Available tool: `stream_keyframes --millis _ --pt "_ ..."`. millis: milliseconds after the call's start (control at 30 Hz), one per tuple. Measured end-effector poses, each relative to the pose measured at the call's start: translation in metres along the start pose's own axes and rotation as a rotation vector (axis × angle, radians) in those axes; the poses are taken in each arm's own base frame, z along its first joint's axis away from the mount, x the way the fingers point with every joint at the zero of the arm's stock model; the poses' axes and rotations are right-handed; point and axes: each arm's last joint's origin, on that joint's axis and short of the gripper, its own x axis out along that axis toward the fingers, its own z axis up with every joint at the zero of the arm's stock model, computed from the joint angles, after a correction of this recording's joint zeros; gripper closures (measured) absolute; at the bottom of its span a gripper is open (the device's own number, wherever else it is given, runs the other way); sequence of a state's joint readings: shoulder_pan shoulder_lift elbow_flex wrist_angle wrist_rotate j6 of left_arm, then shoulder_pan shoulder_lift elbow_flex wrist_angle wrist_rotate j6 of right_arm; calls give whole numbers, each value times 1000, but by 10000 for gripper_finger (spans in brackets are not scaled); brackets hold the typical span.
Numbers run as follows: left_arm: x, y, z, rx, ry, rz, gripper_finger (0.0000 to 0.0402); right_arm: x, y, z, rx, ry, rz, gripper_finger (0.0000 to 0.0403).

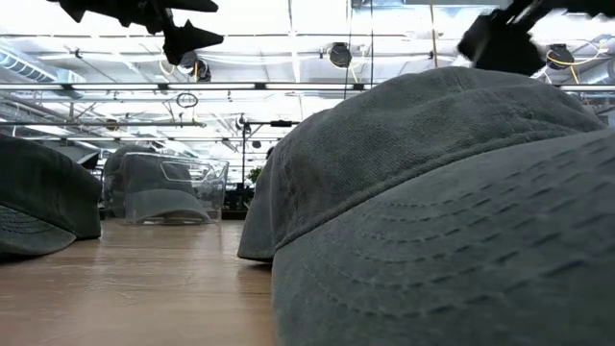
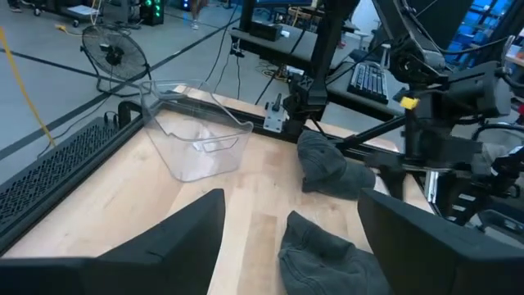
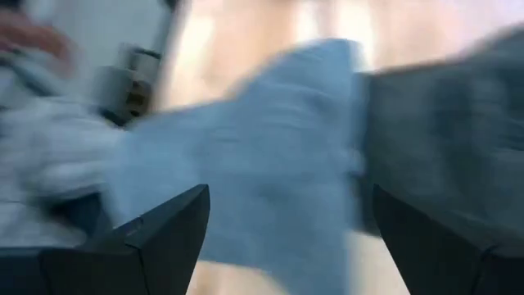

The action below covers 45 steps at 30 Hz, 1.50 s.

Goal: Pick & Place hat
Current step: Put the blue cap into the left transparent bin

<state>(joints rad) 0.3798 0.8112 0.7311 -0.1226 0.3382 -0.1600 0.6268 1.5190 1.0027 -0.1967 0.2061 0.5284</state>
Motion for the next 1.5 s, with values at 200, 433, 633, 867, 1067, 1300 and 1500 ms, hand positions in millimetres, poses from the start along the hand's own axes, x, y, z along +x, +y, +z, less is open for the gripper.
stream_keyframes --millis 200,433,633,867,1067,1300,1500 --pt "0 0 0 0 0 0 115 6 13 -5 -66 -65 -39 77" --pt "0 0 0 0 -1 1 116 12 -5 -16 19 21 -94 78" --pt "0 0 0 0 -1 1 116 24 -19 -37 86 60 75 78" --pt "0 0 0 -1 -1 1 116 29 -28 -43 115 -58 331 78" --pt "0 0 0 -1 -1 1 115 20 -18 -28 75 -175 626 78" --pt "0 0 0 -1 -1 1 115 6 -9 -15 13 -289 815 78" --pt "0 0 0 -1 -1 1 116 20 -29 -22 110 -214 528 78"
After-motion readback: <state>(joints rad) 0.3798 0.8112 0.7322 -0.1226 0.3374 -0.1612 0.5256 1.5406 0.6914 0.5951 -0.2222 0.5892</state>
